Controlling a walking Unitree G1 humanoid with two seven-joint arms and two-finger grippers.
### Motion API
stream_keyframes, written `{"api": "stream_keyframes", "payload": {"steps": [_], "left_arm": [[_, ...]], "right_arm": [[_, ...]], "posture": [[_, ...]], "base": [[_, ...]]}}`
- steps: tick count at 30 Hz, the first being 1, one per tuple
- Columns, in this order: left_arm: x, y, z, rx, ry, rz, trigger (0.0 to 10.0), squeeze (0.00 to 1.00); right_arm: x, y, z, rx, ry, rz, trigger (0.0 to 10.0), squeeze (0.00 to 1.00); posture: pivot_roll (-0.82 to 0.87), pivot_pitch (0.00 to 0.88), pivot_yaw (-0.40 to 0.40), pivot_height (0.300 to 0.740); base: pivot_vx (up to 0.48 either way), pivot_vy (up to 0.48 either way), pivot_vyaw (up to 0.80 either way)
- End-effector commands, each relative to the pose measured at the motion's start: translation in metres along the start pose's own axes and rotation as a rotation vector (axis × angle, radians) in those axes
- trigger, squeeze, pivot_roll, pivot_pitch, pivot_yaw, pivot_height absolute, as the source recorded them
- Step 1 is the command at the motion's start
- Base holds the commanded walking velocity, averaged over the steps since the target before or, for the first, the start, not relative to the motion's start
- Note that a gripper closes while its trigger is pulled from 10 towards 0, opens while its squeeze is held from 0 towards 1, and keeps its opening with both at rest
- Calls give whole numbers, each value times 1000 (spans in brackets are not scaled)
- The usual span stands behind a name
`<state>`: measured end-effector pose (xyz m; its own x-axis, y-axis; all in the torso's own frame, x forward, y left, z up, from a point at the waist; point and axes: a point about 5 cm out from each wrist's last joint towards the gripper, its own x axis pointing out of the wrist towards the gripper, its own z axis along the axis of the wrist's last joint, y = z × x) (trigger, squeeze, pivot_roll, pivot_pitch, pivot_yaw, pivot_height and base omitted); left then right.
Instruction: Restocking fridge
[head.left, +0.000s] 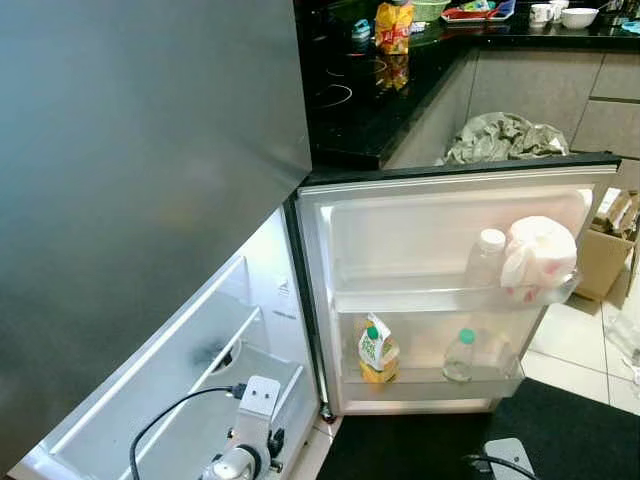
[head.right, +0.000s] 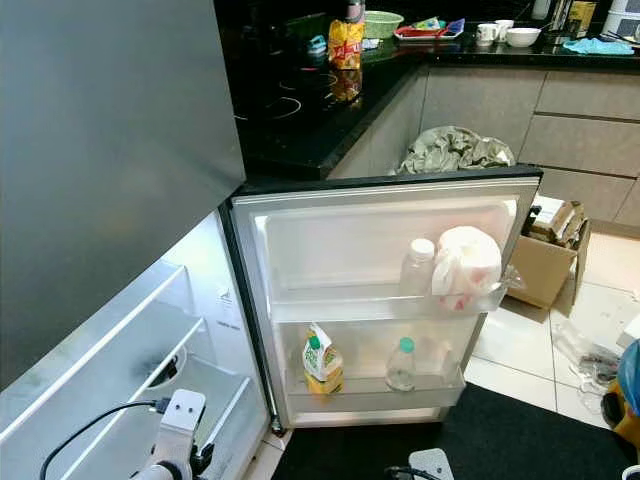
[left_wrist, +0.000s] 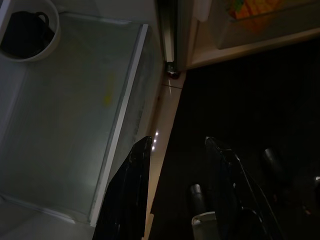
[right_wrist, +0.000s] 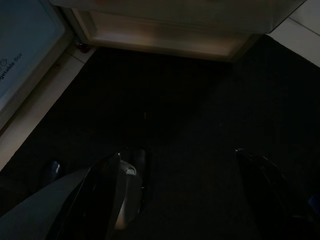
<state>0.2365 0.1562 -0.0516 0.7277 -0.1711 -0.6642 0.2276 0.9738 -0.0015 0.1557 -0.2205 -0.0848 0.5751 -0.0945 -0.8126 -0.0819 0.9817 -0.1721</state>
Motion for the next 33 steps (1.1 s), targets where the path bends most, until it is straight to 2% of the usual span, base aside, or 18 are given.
{"api": "stream_keyframes", "payload": {"steps": [1, 6, 13, 33], "left_arm": [[0, -2, -1, -28, 3, 4, 10000, 0], [1, -3, 2, -25, 0, -1, 10000, 0], [1, -3, 1, -19, 2, -8, 10000, 0], [-1, -4, -5, -25, 10, -16, 10000, 0]], "right_arm": [[1, 0, 2, -5, -14, -3, 10000, 0], [0, -10, -2, -9, -13, -11, 10000, 0], [-1, -14, -3, -21, -16, -9, 10000, 0], [3, -5, 9, -56, -52, 21, 10000, 0]], "posture": [[-136, 25, 65, 726], [-137, 36, 70, 726], [-141, 46, 68, 726], [-146, 49, 62, 726]], "base": [[0, -296, 0], [0, -337, 0], [0, -401, 0], [0, -448, 0]]}}
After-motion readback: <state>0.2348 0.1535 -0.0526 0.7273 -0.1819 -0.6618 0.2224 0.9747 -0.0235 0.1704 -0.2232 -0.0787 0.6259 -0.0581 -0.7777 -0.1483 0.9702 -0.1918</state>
